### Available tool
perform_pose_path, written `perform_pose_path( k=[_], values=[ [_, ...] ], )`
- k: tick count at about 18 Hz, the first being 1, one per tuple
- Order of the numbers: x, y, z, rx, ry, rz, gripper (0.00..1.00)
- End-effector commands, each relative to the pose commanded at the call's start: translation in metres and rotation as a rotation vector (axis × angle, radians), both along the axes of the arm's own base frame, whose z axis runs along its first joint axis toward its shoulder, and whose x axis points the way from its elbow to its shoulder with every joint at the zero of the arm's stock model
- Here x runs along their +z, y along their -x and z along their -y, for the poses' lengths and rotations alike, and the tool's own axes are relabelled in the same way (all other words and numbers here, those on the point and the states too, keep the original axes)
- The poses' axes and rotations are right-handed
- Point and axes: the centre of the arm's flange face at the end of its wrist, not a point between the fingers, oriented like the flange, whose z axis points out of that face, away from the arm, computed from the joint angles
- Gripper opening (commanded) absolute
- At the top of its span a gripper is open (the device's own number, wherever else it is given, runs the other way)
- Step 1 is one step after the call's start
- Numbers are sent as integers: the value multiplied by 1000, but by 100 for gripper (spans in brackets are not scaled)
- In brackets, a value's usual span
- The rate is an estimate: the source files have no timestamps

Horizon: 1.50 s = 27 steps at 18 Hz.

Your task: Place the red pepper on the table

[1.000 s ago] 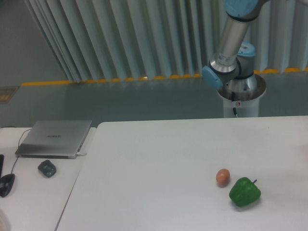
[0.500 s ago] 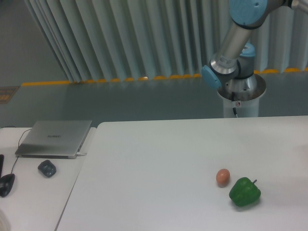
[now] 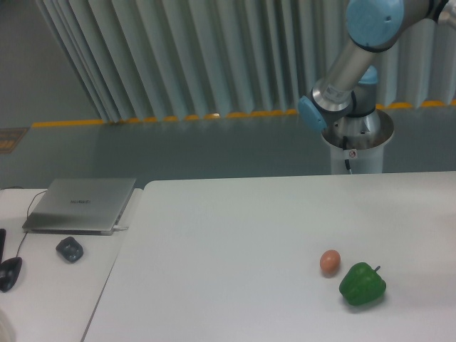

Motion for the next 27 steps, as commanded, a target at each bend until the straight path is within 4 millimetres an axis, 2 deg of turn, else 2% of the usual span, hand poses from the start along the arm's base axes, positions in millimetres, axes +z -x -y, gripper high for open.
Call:
perform_pose_path(
  k=[13, 24, 25, 26, 27],
  values=[
    [-10, 7, -2, -9, -6, -24, 100],
    [-28, 8, -3, -11, 24, -22, 100],
    [-29, 8, -3, -14, 24, -21, 99],
    [-29, 8, -3, -14, 24, -21, 88],
    [-29, 8, -3, -13, 27, -22, 81]
  ],
)
